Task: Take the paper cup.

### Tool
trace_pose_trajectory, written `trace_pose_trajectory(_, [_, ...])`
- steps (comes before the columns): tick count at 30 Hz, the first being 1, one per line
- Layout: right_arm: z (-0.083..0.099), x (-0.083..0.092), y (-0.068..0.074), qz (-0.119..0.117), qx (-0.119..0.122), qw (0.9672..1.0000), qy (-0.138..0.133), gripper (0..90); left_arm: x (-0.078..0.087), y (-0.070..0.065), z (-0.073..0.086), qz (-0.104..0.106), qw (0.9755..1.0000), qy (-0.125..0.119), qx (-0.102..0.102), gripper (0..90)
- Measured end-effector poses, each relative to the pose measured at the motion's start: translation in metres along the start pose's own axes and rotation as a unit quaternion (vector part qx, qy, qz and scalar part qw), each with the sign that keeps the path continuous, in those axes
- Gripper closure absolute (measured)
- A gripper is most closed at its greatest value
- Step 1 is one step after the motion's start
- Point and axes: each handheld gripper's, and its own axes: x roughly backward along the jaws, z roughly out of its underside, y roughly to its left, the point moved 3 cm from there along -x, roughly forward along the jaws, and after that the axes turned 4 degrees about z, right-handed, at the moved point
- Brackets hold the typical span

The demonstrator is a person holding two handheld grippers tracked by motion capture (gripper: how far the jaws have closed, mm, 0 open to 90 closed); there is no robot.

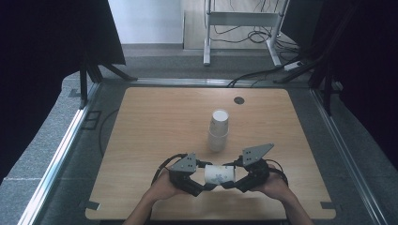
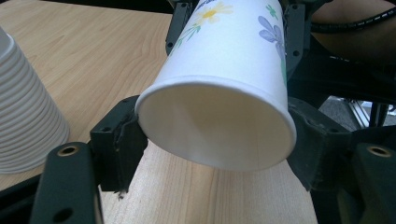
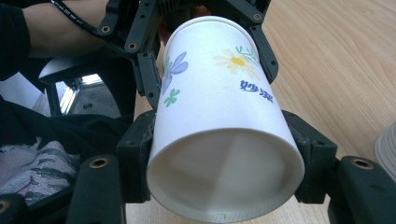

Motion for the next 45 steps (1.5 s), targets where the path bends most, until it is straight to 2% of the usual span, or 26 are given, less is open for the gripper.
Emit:
trace_pose_trajectory(14, [0.0, -0.001, -0.002, -0.008, 0.003, 0.9999, 0.01, 36.6, 0.003, 0.0, 0.0, 0.001, 0.9998, 0.017, -0.011, 35.7])
trace_pose_trajectory(34, [0.001, -0.004, -0.004, -0.005, 0.003, 0.9999, 0.012, 33.7, 0.006, 0.0, -0.001, -0.005, 0.9994, 0.029, -0.017, 39.2])
trace_pose_trajectory(38, [0.001, -0.003, -0.005, 0.004, 0.003, 0.9998, 0.017, 29.8, 0.009, 0.001, -0.003, -0.007, 0.999, 0.042, -0.015, 39.1])
trace_pose_trajectory(40, [0.001, -0.002, -0.005, 0.008, 0.003, 0.9998, 0.02, 28.0, 0.011, 0.002, -0.004, -0.009, 0.9982, 0.057, -0.015, 39.0])
trace_pose_trajectory(44, [0.0, 0.0, -0.004, 0.024, 0.014, 0.9989, 0.037, 23.8, 0.012, 0.004, -0.006, -0.014, 0.9956, 0.091, -0.02, 38.8])
trace_pose_trajectory(45, [-0.001, 0.0, -0.004, 0.026, 0.015, 0.9988, 0.04, 23.0, 0.012, 0.004, -0.007, -0.014, 0.9942, 0.103, -0.024, 38.7])
